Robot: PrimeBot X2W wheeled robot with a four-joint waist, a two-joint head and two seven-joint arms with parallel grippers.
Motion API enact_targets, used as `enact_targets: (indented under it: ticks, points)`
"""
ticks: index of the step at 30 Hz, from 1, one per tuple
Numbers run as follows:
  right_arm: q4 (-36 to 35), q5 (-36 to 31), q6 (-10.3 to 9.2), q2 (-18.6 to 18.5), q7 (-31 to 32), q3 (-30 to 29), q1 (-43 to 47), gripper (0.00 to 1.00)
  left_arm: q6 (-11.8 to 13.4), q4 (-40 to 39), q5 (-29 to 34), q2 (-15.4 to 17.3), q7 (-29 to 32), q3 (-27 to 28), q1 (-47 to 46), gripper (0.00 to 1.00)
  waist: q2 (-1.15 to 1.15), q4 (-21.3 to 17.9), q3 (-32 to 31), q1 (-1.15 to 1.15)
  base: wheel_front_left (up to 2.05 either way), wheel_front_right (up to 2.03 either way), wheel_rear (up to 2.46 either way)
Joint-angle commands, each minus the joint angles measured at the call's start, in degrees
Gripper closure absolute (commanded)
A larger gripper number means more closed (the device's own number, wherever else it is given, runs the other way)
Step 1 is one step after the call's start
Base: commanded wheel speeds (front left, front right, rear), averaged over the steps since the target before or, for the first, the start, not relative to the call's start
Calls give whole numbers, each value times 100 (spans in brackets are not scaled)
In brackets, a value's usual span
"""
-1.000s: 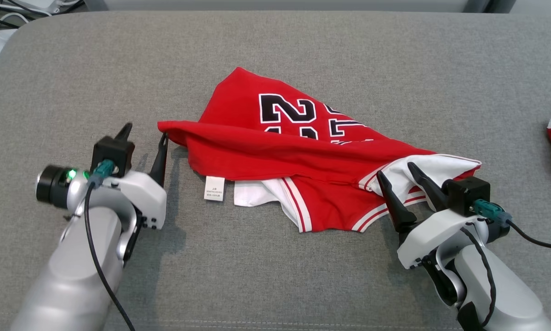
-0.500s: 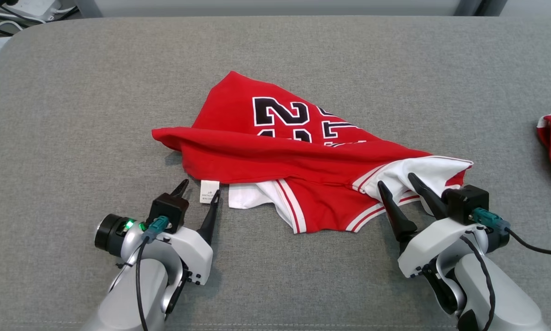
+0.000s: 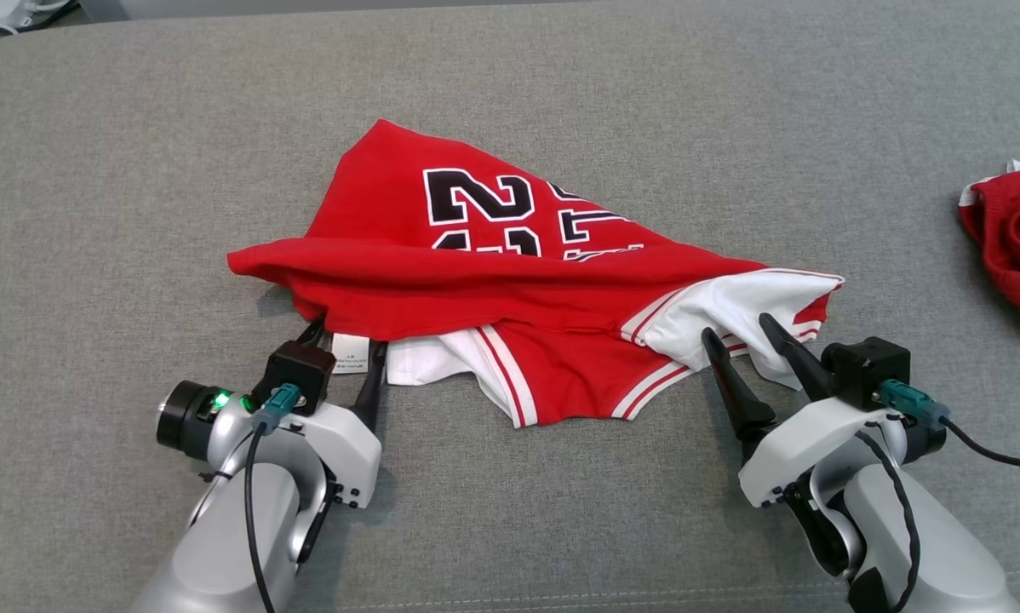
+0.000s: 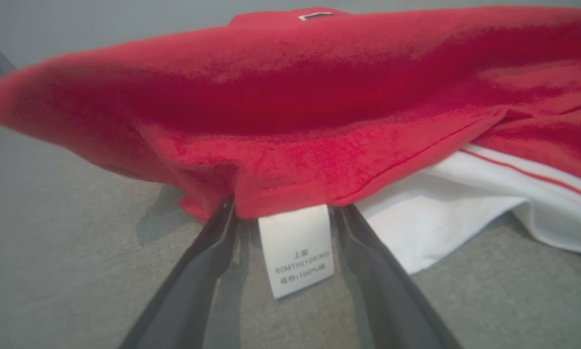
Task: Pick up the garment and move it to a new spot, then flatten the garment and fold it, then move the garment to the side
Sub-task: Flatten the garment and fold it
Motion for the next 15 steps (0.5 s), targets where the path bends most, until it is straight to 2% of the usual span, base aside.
enact_targets:
  ticks: [1,4,5,6,7,9,15]
  points:
    - [-160,-32,18,31,-78,19,30,0,-63,-112,6,78,-75,215,-175,0,0,-5,13,0,0,0,0]
    - [-183,-62,18,57,-78,-18,11,0,-105,-139,-5,34,-75,284,-157,0,0,-2,25,0,0,0,0]
    - [-193,-77,18,67,-78,-31,5,0,-115,-146,9,27,-75,295,-150,9,0,5,28,0,0,0,0]
    - [-208,-86,18,77,-78,-47,1,0,-123,-174,31,23,-75,307,-147,26,0,15,29,0,0,0,0]
    - [-223,-97,18,82,-78,-63,-2,0,-116,-235,66,24,-75,322,-143,35,0,29,27,0,0,0,0]
    - [-230,-112,18,83,-78,-81,6,0,-114,-345,119,38,-75,360,-115,98,0,66,11,0,0,0,0]
    - [-221,-115,18,74,-78,-113,44,0,-176,-536,193,47,-75,421,-4,100,0,197,-69,0,0,0,0]
